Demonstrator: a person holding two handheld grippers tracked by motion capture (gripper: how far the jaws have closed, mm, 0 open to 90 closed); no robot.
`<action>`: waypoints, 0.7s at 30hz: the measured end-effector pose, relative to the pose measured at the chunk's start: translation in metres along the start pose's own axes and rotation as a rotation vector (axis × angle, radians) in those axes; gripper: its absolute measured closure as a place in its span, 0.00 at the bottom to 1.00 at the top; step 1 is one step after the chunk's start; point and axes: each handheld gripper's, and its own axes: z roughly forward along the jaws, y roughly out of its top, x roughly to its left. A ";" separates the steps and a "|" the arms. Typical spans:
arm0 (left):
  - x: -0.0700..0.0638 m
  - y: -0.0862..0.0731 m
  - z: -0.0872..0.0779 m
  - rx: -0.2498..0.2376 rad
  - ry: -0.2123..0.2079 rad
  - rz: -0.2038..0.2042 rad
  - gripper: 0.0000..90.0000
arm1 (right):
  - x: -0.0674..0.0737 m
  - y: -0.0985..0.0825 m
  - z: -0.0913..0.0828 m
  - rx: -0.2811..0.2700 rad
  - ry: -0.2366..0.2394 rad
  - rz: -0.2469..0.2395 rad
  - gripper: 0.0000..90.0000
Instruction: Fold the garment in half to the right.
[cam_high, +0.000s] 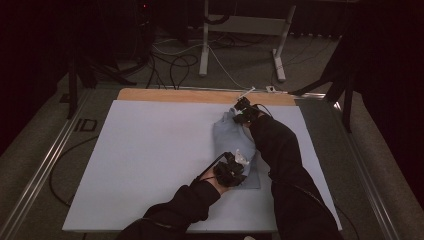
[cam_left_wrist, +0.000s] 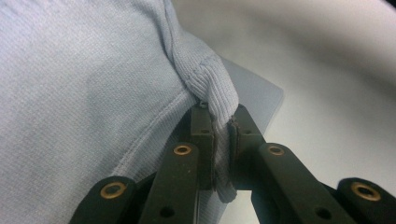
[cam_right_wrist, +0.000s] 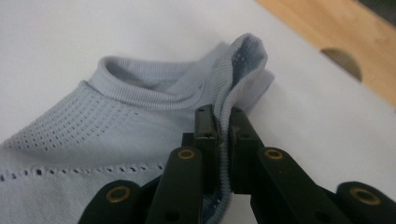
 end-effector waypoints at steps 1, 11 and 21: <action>-0.001 0.000 -0.001 -0.003 0.001 -0.002 0.93 | 0.001 0.000 -0.001 -0.023 0.011 -0.001 0.95; -0.004 0.005 -0.004 -0.022 0.030 0.002 0.93 | -0.003 -0.003 0.000 -0.227 0.060 0.077 0.95; -0.002 0.007 0.006 -0.001 0.020 -0.009 0.93 | -0.011 -0.017 0.021 -0.140 0.044 0.117 0.91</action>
